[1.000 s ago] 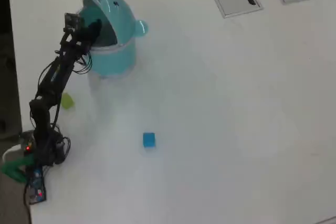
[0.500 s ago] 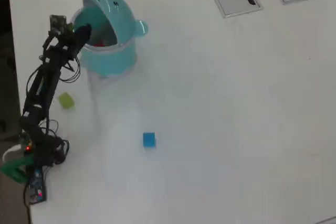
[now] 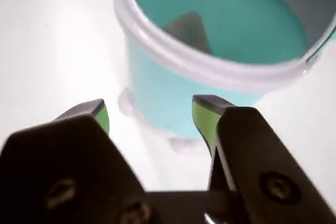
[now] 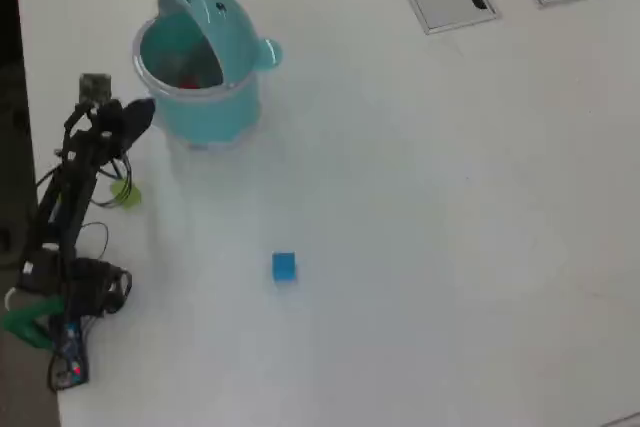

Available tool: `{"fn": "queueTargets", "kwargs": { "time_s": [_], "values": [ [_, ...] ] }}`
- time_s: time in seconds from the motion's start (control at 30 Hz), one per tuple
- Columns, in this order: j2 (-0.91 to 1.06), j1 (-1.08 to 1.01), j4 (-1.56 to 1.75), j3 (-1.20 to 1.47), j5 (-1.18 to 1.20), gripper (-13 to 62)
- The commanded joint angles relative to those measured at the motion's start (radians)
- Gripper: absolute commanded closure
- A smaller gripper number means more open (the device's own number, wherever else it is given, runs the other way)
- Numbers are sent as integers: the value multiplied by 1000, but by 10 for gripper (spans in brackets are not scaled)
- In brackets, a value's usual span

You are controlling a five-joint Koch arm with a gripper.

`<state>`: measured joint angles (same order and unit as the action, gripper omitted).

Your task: Grasp RGB lego blocks and put them in the bin one by one.

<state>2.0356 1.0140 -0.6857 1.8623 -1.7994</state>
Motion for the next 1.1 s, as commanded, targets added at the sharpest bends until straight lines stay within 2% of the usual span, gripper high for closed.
{"fn": "queueTargets", "kwargs": {
  "time_s": [0.0,0.33,1.07],
  "values": [
    [75,32,-11,8,-25,201],
    [173,98,-40,227,-71,201],
    [149,133,-60,407,-272,199]
  ]
}}
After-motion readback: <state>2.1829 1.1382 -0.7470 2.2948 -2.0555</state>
